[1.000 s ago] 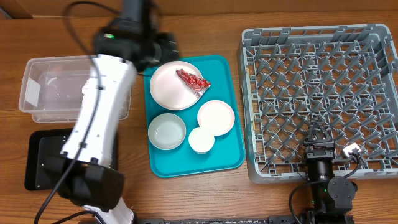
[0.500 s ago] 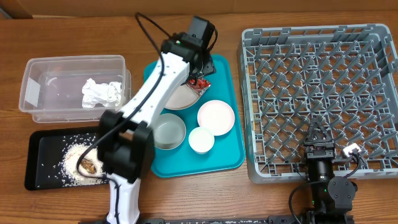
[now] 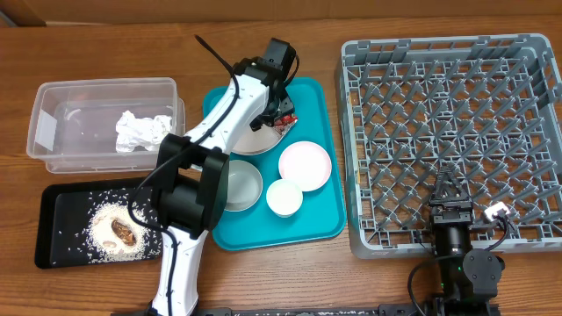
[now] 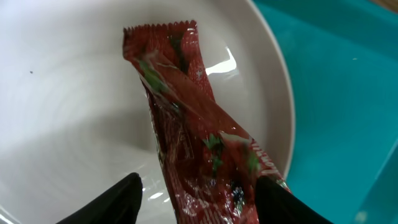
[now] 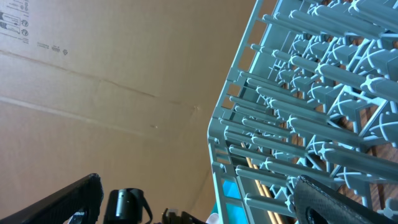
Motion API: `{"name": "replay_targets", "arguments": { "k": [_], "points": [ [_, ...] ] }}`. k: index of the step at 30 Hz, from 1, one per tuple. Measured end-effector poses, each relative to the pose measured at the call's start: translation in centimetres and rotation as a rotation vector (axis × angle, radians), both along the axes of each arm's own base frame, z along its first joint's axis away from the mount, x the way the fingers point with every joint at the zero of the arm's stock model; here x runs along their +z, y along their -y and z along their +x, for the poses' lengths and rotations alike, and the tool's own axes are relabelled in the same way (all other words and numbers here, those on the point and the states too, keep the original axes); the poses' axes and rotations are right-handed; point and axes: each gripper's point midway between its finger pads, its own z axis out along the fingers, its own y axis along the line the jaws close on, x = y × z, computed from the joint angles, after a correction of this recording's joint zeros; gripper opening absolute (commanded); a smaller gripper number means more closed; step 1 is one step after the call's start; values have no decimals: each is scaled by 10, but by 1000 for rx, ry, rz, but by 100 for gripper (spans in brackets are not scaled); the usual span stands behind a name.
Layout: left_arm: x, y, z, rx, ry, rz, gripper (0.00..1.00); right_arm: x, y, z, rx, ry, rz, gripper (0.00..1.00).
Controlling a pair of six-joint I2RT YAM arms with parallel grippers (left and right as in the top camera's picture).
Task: Sort waste into correct bins and load items into the dishwasher
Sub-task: 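Move the left gripper back and grasp the red wrapper on the plate, then carry the red wrapper left and drop it into the clear bin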
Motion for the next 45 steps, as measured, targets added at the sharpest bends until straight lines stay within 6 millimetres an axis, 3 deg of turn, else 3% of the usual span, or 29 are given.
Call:
{"name": "replay_targets", "arguments": {
  "k": [6, 9, 16, 22, 27, 29, 32, 34, 37, 41, 42, 43, 45],
  "points": [
    [-9, -1, -3, 14, -21, 6, 34, 0, 0, 0, 0, 0, 0, 100],
    [-9, -1, -3, 17, -22, 5, 4, 0, 0, 0, 0, 0, 0, 100],
    [-11, -5, -8, 20, -46, 19, 4, 0, 0, 0, 0, 0, 0, 100],
    [-3, -27, -24, 48, -126, 56, 4, 0, 0, 0, 0, 0, 0, 100],
    [53, -56, -14, 109, -39, 19, 4, 0, 0, 0, 0, 0, 0, 100],
    [101, -81, -5, 161, 61, -6, 4, 0, 0, 0, 0, 0, 0, 100],
    [153, -123, -5, 244, 166, -5, 4, 0, 0, 0, 0, 0, 0, 100],
    [174, -152, -9, 305, 201, 6, 4, 0, 0, 0, 0, 0, 1, 100],
    [181, -194, -17, 395, 192, 34, 5, 0, 0, 0, 0, 0, 0, 100],
    [169, -242, -23, 495, 149, 69, 27, 0, 0, 0, 0, 0, 0, 100],
    [166, -252, -24, 516, 141, 76, 49, 0, 0, 0, 0, 0, 0, 100],
    [162, -262, -25, 535, 131, 83, 86, 0, 0, 0, 0, 0, 0, 100],
    [145, -286, -28, 578, 84, 97, 100, 0, 0, 0, 0, 0, 0, 100]
  ]
}}
